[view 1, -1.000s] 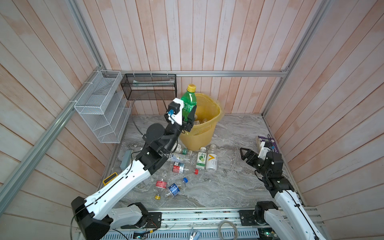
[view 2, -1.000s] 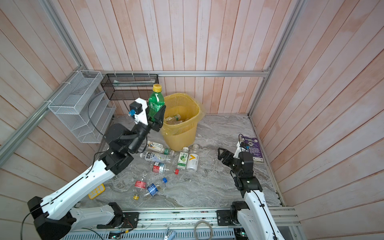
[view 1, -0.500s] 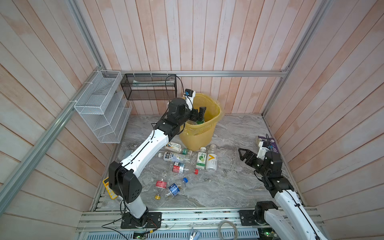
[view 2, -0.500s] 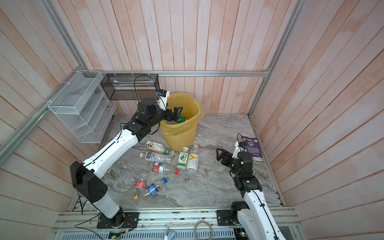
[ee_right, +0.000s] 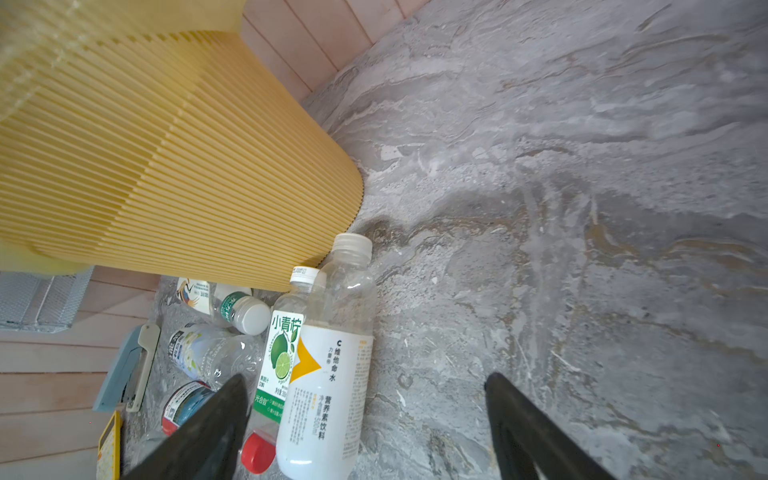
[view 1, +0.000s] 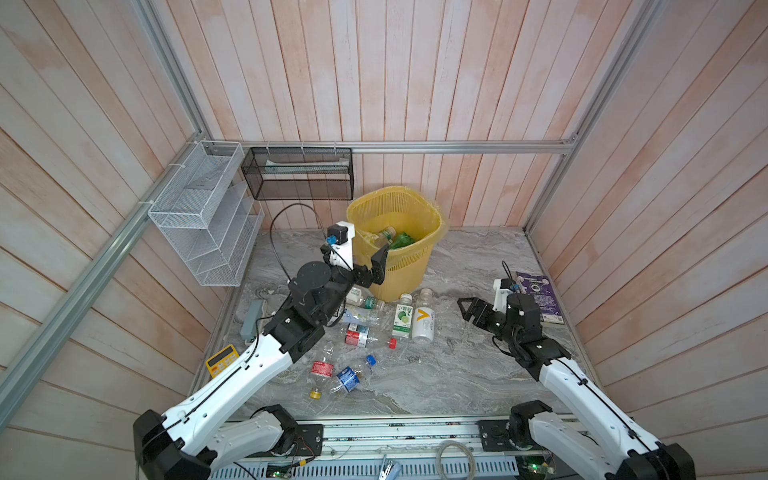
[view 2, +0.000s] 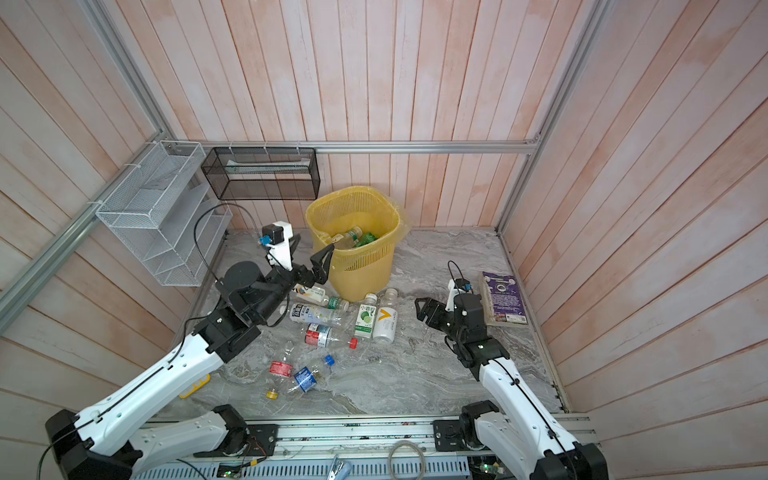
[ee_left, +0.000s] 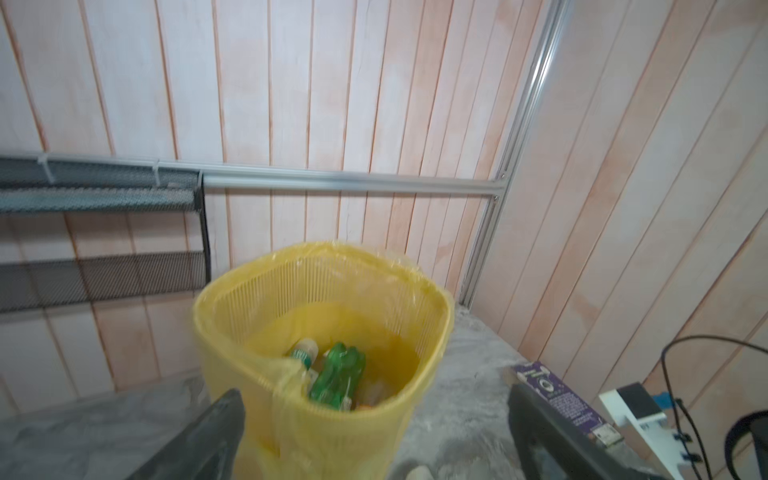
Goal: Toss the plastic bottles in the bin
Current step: 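Draw the left arm back while the right gripper lowers onto the white vitamin-C bottle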
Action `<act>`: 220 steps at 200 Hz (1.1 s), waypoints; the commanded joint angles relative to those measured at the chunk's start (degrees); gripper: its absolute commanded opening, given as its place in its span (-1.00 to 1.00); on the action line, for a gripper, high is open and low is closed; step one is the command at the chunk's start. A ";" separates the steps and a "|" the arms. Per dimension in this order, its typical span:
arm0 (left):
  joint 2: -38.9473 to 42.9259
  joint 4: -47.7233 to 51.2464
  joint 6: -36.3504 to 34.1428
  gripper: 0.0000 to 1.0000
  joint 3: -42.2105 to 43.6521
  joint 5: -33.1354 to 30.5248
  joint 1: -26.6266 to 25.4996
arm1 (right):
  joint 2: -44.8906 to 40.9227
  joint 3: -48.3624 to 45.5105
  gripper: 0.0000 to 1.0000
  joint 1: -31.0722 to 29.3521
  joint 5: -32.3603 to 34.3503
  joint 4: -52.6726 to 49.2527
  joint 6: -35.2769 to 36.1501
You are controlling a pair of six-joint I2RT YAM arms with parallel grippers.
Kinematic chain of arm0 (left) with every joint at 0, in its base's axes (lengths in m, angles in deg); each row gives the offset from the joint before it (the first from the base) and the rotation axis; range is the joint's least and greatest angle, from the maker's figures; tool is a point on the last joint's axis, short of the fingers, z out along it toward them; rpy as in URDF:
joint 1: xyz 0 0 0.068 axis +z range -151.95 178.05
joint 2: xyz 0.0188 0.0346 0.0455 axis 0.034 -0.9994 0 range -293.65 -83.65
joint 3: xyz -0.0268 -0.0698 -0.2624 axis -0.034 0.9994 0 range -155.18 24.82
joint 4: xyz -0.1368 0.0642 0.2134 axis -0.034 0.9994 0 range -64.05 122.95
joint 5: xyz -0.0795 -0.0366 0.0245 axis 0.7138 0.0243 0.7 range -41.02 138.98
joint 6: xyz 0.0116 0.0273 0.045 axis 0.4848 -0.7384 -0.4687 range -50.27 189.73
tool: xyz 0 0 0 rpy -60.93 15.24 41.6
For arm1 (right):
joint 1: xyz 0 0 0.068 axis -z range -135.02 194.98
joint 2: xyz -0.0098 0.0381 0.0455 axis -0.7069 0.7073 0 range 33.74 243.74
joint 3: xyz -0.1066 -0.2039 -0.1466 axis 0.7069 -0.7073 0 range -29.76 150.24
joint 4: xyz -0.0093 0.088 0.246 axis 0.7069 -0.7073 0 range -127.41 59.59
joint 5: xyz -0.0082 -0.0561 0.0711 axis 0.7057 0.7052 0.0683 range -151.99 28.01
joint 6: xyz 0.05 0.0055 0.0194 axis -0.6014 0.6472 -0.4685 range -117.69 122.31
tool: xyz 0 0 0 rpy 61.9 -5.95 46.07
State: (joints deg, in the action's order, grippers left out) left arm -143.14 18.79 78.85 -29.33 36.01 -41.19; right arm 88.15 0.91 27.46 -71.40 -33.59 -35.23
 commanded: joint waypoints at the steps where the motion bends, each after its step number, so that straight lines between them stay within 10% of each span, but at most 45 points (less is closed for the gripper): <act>1: 4.81 2.25 7.26 1.00 6.05 -9.99 -0.02 | 5.58 3.82 0.78 -5.03 4.60 1.85 -0.82; 80: 13.84 18.40 25.49 1.00 15.01 -10.88 10.22 | 23.45 10.76 0.78 -15.03 7.06 -0.54 -2.44; 220: 13.20 20.68 28.01 1.00 17.94 -6.45 12.35 | 34.83 12.60 0.65 -16.99 5.61 0.74 -2.54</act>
State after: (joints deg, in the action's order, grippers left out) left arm -129.83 38.68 106.46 -12.39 28.40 -29.11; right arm 122.07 12.41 10.61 -66.18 -32.98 -37.18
